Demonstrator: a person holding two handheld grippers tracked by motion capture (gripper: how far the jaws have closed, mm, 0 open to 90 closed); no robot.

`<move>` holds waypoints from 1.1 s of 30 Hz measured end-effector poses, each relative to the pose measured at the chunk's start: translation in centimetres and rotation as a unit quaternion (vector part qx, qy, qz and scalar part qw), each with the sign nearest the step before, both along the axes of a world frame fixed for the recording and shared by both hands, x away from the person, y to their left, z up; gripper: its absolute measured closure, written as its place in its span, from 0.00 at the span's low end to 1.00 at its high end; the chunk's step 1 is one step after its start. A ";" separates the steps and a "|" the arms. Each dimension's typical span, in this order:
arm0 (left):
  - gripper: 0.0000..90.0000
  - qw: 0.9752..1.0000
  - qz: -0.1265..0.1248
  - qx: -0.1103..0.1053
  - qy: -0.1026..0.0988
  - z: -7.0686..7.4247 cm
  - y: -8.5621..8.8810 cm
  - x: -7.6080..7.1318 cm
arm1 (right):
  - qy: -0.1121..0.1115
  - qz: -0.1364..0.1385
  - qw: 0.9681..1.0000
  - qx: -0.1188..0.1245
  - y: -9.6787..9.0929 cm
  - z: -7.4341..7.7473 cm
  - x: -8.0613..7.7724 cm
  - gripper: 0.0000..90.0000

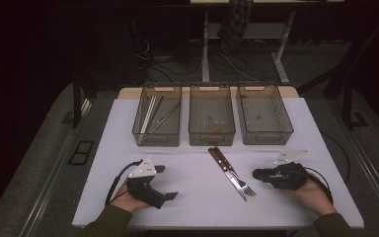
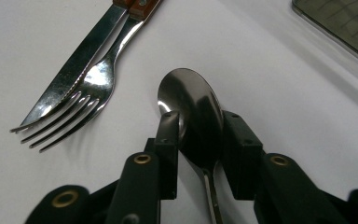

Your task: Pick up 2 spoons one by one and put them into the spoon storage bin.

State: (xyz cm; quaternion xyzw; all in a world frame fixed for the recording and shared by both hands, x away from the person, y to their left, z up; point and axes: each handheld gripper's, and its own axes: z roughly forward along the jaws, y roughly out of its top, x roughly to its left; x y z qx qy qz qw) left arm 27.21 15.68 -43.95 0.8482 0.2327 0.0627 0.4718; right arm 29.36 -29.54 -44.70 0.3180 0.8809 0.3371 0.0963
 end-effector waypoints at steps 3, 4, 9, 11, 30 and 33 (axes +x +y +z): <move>0.00 1.000 -0.001 0.000 0.000 0.0 0.0 0.0 | 0.003 0.004 1.000 0.007 -0.3 0.1 0.0 0.87; 0.00 1.000 -0.001 0.000 0.000 0.0 0.0 0.0 | 0.006 0.007 1.000 0.008 -0.4 0.2 0.0 0.88; 0.00 1.000 -0.002 -0.001 -0.001 0.0 0.0 0.0 | 0.010 0.028 1.000 -0.003 -0.2 0.1 -0.3 0.95; 0.00 1.000 -0.002 0.000 -0.002 0.0 0.0 0.0 | 0.012 0.031 0.999 -0.004 -0.2 0.2 -0.3 0.96; 0.00 1.000 -0.007 -0.003 -0.001 0.0 -0.1 -0.1 | 0.002 0.004 0.999 0.035 -0.5 1.4 -0.1 0.96; 0.00 1.000 -0.007 -0.003 0.000 0.0 -0.1 -0.1 | -0.003 -0.007 0.999 0.048 -0.4 1.9 0.0 0.96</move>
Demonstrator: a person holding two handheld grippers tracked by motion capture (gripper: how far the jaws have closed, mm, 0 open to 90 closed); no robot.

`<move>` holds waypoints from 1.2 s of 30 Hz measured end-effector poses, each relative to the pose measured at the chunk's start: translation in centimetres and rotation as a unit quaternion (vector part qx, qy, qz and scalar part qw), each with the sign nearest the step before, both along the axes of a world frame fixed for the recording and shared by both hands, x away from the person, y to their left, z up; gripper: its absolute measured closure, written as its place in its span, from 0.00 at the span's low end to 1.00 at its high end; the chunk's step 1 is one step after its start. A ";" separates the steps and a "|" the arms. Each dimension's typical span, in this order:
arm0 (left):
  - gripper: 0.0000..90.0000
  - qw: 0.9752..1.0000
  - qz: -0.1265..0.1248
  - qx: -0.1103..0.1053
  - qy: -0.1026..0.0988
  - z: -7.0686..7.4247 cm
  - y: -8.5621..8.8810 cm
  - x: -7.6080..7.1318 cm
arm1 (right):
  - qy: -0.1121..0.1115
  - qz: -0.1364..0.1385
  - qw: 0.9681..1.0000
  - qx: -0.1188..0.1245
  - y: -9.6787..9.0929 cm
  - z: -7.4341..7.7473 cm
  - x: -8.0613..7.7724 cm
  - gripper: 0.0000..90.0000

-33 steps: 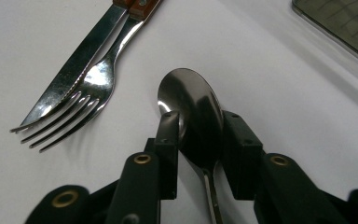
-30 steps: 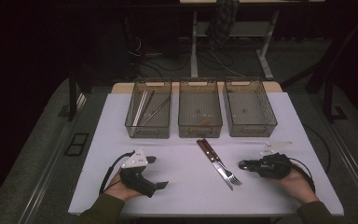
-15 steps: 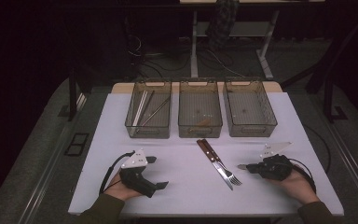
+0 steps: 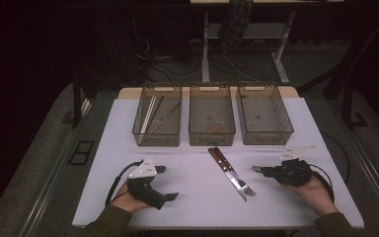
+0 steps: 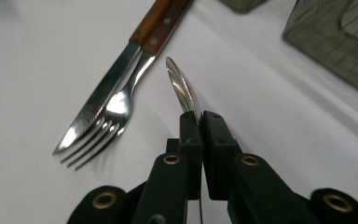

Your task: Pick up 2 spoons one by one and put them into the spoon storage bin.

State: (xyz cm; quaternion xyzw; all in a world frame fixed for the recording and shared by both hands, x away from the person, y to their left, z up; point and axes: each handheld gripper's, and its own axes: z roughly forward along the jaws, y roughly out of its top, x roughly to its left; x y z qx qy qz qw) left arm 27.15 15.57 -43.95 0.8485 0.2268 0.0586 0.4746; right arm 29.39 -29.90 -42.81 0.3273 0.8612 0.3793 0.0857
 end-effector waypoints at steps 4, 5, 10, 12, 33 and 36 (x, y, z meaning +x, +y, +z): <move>0.00 1.000 -0.001 -0.002 -0.001 0.0 0.0 0.0 | -0.008 -0.016 1.000 0.013 0.1 0.5 0.3 0.96; 0.00 1.000 -0.001 -0.002 -0.001 0.0 0.0 0.0 | -0.009 -0.019 1.000 0.017 0.1 0.6 0.5 0.96; 0.00 1.000 0.002 -0.002 -0.004 0.1 0.1 0.0 | -0.016 -0.036 0.999 0.031 0.3 1.1 1.2 0.96; 0.00 1.000 0.004 -0.008 -0.005 0.1 0.1 0.0 | -0.020 -0.040 0.998 0.034 0.4 1.4 1.5 0.96; 0.00 1.000 0.007 -0.006 -0.005 0.1 0.1 -0.1 | -0.045 -0.055 0.996 0.054 3.1 4.6 4.4 0.97; 0.00 1.000 0.008 -0.007 -0.006 0.1 0.1 -0.1 | -0.046 -0.055 0.996 0.057 3.4 4.9 4.8 0.96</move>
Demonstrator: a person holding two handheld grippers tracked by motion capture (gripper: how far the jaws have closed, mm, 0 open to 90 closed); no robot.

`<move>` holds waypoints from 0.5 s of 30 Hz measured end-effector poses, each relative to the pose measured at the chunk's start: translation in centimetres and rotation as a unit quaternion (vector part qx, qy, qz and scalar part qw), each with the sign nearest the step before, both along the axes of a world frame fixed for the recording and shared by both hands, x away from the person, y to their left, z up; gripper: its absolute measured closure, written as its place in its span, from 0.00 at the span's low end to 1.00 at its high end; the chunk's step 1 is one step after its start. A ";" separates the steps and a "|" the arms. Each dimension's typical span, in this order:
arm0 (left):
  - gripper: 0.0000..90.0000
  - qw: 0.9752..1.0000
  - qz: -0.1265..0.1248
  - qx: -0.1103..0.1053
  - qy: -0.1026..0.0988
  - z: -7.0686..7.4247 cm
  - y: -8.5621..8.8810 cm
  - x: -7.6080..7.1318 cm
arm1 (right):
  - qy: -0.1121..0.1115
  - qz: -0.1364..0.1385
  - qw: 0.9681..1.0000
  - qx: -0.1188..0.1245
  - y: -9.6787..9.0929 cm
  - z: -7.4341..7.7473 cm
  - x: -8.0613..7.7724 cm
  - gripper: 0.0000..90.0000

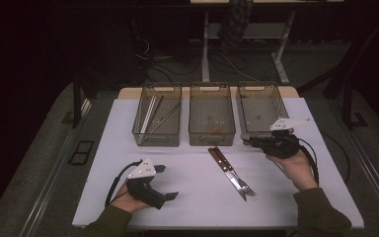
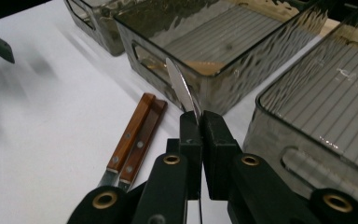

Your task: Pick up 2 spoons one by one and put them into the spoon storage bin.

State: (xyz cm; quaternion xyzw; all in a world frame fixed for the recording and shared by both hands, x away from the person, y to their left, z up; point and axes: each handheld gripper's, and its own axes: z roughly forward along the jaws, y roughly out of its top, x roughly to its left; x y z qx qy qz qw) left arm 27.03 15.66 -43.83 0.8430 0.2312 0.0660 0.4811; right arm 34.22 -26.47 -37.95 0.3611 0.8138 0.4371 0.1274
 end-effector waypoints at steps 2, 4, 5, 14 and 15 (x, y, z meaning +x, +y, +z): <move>0.00 1.000 0.000 0.001 0.001 0.0 0.0 0.0 | -0.001 0.000 1.000 0.001 0.3 0.2 0.3 0.96; 0.00 1.000 -0.002 0.002 0.001 0.0 -0.1 0.0 | 0.000 0.000 1.000 0.002 0.6 0.3 0.7 0.96; 0.00 1.000 -0.002 0.002 0.001 0.0 -0.1 0.0 | 0.000 0.000 1.000 0.002 0.8 0.4 0.9 0.96; 0.00 1.000 -0.004 0.004 0.002 -0.1 -0.2 0.0 | -0.004 0.003 1.000 0.005 2.7 1.4 2.5 0.96; 0.00 1.000 -0.004 0.004 0.003 -0.1 -0.2 0.0 | -0.004 0.003 1.000 0.006 2.9 1.5 2.6 0.96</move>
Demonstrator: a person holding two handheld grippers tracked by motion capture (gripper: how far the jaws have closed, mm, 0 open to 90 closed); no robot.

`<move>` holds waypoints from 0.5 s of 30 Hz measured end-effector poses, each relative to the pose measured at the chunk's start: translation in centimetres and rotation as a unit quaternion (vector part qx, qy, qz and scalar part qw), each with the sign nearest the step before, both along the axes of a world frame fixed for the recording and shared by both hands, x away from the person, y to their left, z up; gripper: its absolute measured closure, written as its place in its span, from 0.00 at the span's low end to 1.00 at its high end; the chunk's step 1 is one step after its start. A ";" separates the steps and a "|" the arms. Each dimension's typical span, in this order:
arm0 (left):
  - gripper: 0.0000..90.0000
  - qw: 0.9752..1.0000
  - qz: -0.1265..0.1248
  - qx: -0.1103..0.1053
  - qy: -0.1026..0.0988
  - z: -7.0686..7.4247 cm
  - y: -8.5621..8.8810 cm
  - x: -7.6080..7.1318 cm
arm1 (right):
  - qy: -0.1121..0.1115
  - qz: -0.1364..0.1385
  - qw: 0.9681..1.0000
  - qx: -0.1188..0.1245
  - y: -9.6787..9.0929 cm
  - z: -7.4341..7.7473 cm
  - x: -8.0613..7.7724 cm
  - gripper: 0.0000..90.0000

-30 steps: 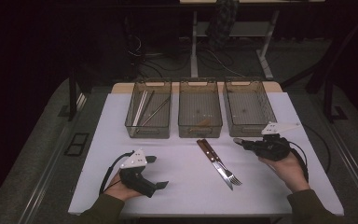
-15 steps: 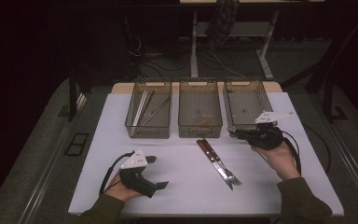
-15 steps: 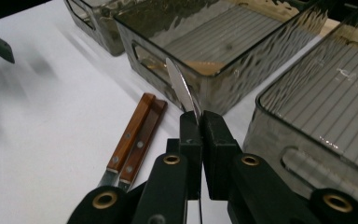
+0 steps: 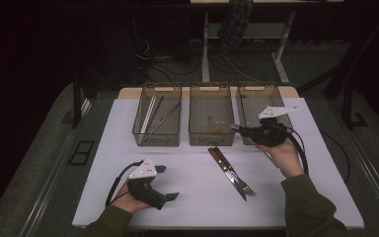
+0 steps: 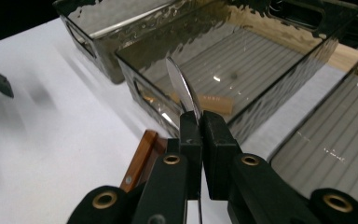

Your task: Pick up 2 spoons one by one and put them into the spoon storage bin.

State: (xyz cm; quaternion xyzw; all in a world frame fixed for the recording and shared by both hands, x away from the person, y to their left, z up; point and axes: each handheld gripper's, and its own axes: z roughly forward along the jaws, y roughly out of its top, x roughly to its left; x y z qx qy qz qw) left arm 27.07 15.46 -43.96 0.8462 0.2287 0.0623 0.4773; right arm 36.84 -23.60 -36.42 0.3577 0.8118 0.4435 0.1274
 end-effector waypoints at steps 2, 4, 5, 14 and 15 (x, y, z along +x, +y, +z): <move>0.00 1.000 0.001 0.001 0.001 -0.1 0.0 0.0 | 0.000 -0.001 1.000 0.000 0.4 0.2 0.4 0.96; 0.00 1.000 0.001 0.003 0.002 -0.1 -0.1 0.1 | 0.000 -0.001 1.000 0.003 0.7 0.3 0.8 0.96; 0.00 1.000 0.001 0.003 0.003 -0.1 -0.1 0.1 | 0.001 -0.002 1.000 0.004 0.8 0.4 1.0 0.96; 0.00 1.000 0.001 0.002 0.002 -0.1 -0.1 0.1 | 0.000 -0.009 1.000 0.012 2.5 1.4 2.8 0.96; 0.00 1.000 0.001 0.003 0.002 -0.2 -0.2 0.1 | -0.001 -0.010 1.000 0.011 2.7 1.5 3.0 0.96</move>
